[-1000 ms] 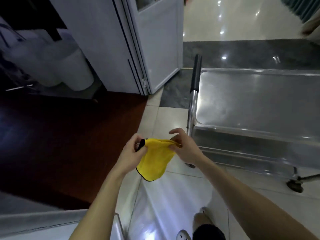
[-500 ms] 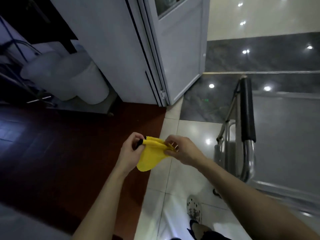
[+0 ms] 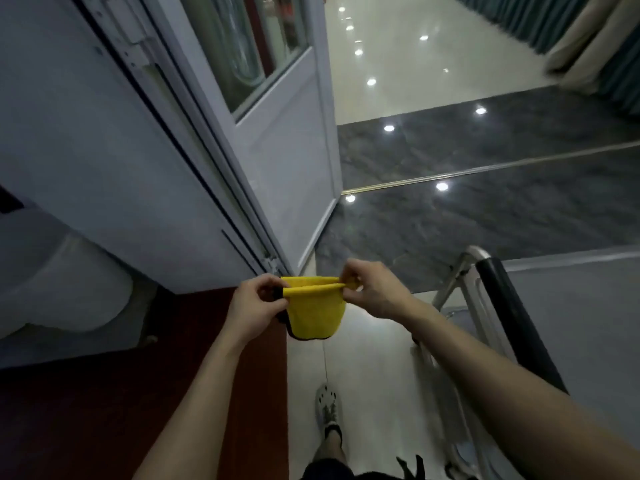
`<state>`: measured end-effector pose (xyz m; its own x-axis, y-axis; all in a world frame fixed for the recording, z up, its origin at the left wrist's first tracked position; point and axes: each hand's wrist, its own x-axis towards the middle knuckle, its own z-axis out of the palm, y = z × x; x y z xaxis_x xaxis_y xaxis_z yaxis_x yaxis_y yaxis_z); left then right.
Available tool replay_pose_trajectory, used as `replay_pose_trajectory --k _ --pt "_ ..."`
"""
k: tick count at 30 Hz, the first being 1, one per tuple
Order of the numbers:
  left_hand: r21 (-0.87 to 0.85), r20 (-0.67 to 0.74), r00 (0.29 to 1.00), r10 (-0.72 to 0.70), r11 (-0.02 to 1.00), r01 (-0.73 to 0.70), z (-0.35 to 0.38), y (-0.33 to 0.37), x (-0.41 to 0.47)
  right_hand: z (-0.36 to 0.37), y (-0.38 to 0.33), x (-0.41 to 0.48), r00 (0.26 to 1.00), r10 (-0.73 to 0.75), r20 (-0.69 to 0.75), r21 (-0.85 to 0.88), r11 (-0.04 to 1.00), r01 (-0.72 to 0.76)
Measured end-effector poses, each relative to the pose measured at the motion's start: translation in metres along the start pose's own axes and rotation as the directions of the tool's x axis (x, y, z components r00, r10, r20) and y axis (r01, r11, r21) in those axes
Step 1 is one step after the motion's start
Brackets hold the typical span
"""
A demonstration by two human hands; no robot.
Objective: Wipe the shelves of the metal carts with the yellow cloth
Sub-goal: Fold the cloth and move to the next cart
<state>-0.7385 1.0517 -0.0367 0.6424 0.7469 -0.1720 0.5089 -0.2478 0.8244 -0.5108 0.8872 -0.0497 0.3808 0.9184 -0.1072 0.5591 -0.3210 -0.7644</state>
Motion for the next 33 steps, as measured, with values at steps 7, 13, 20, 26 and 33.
replay_pose_trajectory --k 7,13,20,26,33 --pt "-0.081 0.238 0.955 0.177 0.983 -0.162 0.033 0.064 0.193 -0.078 0.037 0.082 0.925 0.22 -0.31 0.078 0.976 -0.205" --pt "-0.019 0.389 0.831 0.398 0.905 -0.424 0.093 0.131 0.324 -0.143 0.09 0.145 0.875 0.394 -0.281 0.075 0.918 -0.389" --pt "-0.014 0.648 0.661 0.378 0.874 -0.485 0.169 0.212 0.472 -0.206 0.16 0.254 0.858 0.375 -0.352 0.168 0.927 -0.336" --pt "0.009 0.717 0.584 0.381 0.832 -0.554 0.219 0.272 0.581 -0.293 0.191 0.314 0.738 0.422 -0.527 0.249 0.906 -0.341" --pt "0.064 0.868 0.354 0.348 0.629 -0.775 0.344 0.319 0.664 -0.365 0.259 0.315 0.517 0.434 -0.738 0.204 0.874 -0.441"
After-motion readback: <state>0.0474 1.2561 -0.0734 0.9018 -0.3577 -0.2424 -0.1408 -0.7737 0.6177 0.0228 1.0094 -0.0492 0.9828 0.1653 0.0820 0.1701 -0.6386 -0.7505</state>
